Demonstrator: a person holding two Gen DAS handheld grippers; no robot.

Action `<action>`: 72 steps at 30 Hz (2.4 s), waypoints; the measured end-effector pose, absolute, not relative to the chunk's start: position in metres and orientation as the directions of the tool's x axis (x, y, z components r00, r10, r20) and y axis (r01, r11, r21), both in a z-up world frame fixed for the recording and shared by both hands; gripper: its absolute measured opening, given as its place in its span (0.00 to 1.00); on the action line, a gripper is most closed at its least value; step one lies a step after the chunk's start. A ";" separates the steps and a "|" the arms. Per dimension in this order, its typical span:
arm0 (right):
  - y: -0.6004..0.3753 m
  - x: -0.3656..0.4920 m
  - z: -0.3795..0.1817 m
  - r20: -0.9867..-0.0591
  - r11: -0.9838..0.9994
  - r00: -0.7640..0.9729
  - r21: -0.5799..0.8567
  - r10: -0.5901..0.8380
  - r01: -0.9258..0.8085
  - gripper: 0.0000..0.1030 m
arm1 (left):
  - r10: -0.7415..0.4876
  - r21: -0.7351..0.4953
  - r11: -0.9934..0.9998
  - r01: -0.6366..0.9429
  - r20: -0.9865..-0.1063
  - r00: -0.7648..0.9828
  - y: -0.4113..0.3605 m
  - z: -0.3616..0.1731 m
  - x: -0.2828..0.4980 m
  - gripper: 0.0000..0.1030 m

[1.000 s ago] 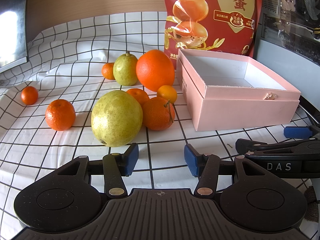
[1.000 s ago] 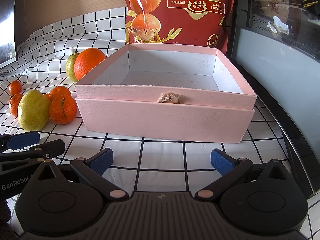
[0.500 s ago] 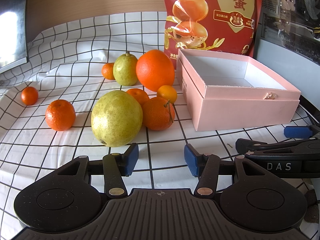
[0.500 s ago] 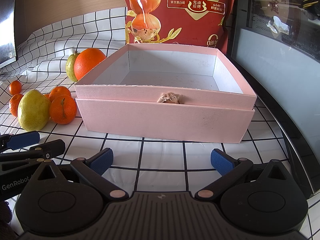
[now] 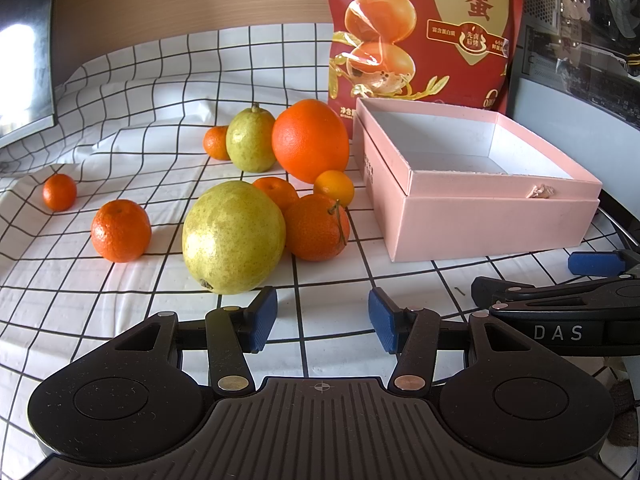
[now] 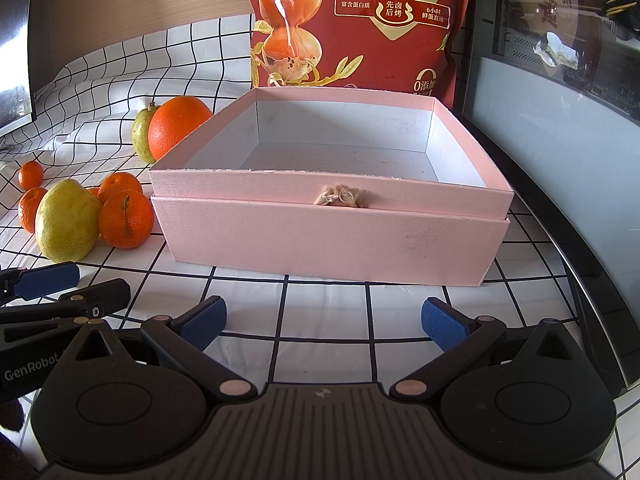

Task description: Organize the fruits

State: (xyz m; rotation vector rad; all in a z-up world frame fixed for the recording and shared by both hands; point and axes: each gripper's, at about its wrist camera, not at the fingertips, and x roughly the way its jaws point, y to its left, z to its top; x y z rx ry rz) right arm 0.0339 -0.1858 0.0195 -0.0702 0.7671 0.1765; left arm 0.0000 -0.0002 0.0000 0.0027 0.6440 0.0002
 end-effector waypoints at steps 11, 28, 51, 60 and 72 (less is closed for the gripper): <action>-0.187 0.034 0.022 -0.720 0.971 0.674 0.004 0.167 -0.237 1.00 | 0.000 0.001 1.000 0.001 -0.600 0.800 -0.001 0.000 0.000 0.55; -0.189 0.031 0.024 -0.746 0.951 0.631 0.009 0.213 -0.309 1.00 | -0.121 -0.403 0.915 -0.020 -0.320 0.940 0.125 0.055 -0.049 0.48; -0.128 -0.001 0.041 -0.691 0.851 0.659 -0.121 0.297 -0.511 1.00 | 0.326 -0.074 0.890 -0.450 -0.586 0.742 0.254 0.040 0.108 0.48; -0.099 -0.002 0.066 -0.637 0.834 0.686 -0.121 0.351 -0.539 1.00 | 0.359 -0.009 0.892 -0.453 -0.595 0.719 0.258 0.023 0.120 0.57; -0.095 -0.018 0.097 -0.608 0.849 0.734 -0.178 0.303 -0.497 1.00 | 0.199 -0.134 0.924 -0.358 -0.631 0.750 0.255 0.027 0.084 0.43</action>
